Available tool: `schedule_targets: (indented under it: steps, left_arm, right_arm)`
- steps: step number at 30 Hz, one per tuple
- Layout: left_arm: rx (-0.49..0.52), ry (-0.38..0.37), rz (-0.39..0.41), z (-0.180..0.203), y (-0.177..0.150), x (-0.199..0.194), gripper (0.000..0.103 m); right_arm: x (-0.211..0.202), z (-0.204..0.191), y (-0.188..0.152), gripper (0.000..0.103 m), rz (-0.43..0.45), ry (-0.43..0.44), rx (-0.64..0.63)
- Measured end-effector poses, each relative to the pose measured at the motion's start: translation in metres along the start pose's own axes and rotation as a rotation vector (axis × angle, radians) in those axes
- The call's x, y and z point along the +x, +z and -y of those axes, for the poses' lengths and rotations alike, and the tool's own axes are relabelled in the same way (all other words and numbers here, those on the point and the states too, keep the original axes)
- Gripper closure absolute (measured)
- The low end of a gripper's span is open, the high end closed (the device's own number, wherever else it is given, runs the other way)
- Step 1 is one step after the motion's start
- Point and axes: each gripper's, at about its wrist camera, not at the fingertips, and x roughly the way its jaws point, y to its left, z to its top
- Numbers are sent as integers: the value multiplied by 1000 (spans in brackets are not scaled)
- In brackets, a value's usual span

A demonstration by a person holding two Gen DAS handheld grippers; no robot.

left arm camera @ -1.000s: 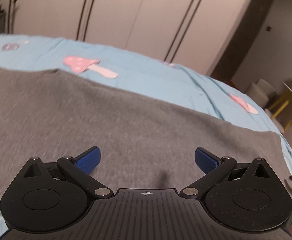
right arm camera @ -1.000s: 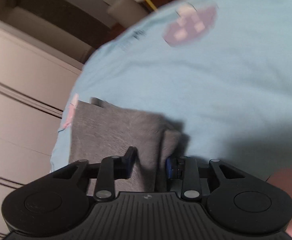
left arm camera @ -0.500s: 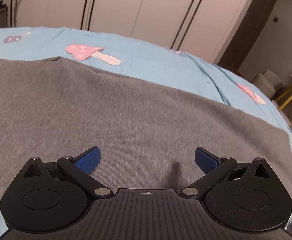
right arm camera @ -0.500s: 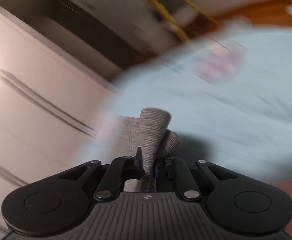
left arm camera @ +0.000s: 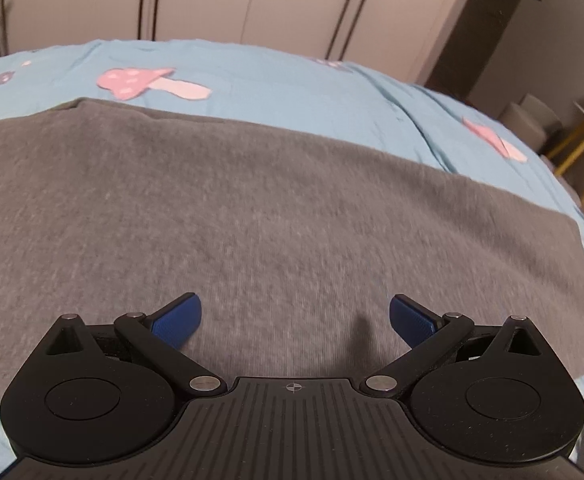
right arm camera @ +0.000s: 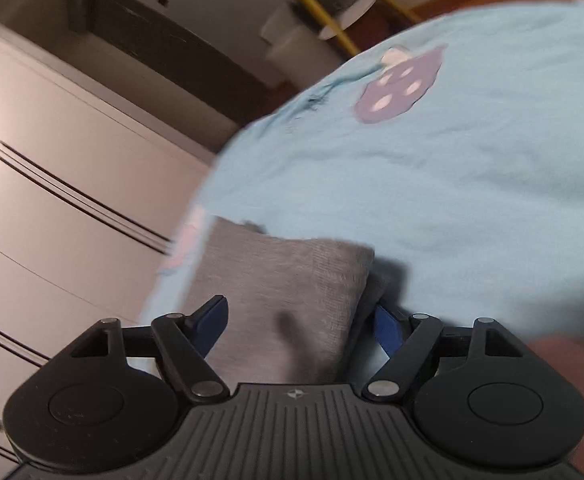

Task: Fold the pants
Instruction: 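Lift the held corner with the right gripper and fold it over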

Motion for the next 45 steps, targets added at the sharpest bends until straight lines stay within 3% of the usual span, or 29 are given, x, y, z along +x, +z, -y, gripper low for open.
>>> schedule_targets:
  steps: [5, 10, 13, 14, 15, 18, 21, 25, 28, 30, 34, 38, 42, 45]
  left_arm:
    - [0, 31, -26, -1, 0, 7, 0]
    - [20, 47, -34, 2, -1, 7, 0]
    - [22, 47, -38, 3, -1, 7, 0]
    - [22, 46, -38, 2, -2, 6, 0]
    - [20, 44, -38, 2, -2, 6, 0]
    - [14, 38, -39, 1, -2, 6, 0]
    - [12, 37, -41, 1, -1, 7, 0]
    - [10, 35, -45, 0, -1, 7, 0]
    - [4, 29, -46, -1, -1, 7, 0]
    - [-8, 18, -44, -4, -1, 5, 0]
    - [-71, -9, -26, -14, -1, -1, 0]
    - [-139, -5, -39, -27, 2, -10, 0]
    - [-230, -64, 24, -57, 7, -49, 0]
    - [-265, -63, 109, -85, 6, -89, 0]
  right_arm:
    - [5, -5, -5, 8, -16, 28, -43]
    - [11, -11, -5, 13, -48, 5, -55]
    - [13, -8, -6, 48, -63, -30, -38]
    - [16, -6, -6, 71, -75, -49, -33]
    - [19, -2, -5, 84, -85, -70, -20]
    - [21, 8, -3, 85, -95, -32, 53]
    - [24, 16, 0, 78, -94, 14, 132]
    - [29, 21, 0, 78, -77, 31, 185]
    - [29, 20, -1, 83, -75, 24, 174]
    - [28, 23, -1, 91, -73, 30, 194]
    - [23, 23, -1, 93, -58, 64, 221]
    - [27, 26, -3, 93, -55, 22, 220]
    - [23, 2, 2, 93, -48, -61, 144]
    - [10, -60, 3, 94, 20, -60, -54]
